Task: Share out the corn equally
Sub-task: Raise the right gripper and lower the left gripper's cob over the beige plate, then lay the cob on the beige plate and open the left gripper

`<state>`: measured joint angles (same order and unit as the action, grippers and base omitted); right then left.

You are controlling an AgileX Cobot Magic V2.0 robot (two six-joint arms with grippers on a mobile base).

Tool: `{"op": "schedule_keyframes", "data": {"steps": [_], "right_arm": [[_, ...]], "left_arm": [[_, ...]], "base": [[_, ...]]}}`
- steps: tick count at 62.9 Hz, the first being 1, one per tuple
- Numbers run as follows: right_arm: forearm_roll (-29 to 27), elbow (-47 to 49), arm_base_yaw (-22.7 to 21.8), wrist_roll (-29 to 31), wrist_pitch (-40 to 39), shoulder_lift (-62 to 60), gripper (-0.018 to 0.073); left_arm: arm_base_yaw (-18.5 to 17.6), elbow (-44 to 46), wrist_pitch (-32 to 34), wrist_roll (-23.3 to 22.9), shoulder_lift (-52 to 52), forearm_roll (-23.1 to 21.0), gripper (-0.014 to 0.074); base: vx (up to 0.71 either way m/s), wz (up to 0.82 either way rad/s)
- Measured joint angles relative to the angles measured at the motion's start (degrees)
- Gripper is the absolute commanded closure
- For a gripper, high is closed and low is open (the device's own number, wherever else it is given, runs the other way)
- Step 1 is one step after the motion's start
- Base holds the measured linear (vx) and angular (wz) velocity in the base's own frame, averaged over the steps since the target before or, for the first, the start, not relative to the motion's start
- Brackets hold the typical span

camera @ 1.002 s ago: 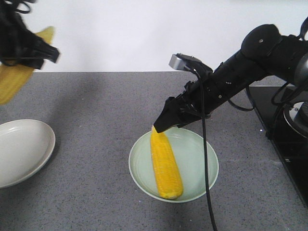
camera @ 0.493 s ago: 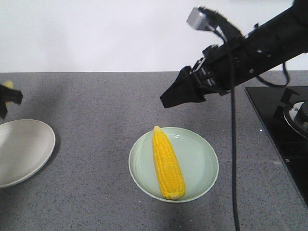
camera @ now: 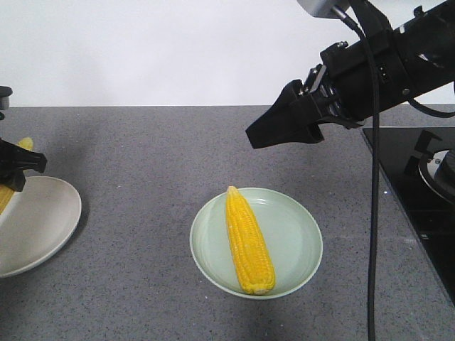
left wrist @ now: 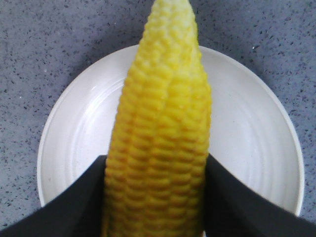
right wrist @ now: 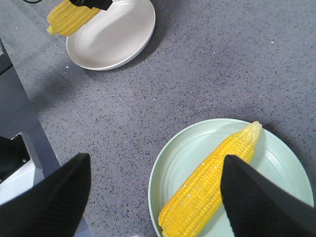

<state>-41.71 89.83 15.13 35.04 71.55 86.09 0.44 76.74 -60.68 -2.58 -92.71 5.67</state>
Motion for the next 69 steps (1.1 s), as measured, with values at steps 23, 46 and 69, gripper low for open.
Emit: {"op": "schedule_keyframes", "data": {"steps": [23, 46, 69], "right_arm": [[0.0, 0.0, 0.0, 0.0, 0.1, 0.0, 0.0038], [0.0, 0.0, 0.0, 0.0, 0.1, 0.0, 0.0038], [0.0, 0.0, 0.0, 0.0, 0.1, 0.0, 0.0038]], "left_arm": [[0.0, 0.0, -0.1, 0.0, 0.0, 0.0, 0.0490], [0.0, 0.0, -0.8, 0.0, 0.0, 0.0, 0.0234], [0.0, 0.0, -2.2, -0.2, 0.0, -0.1, 0.0209]], "base": [[0.00, 0.00], [0.00, 0.00], [0.00, 0.00]]}}
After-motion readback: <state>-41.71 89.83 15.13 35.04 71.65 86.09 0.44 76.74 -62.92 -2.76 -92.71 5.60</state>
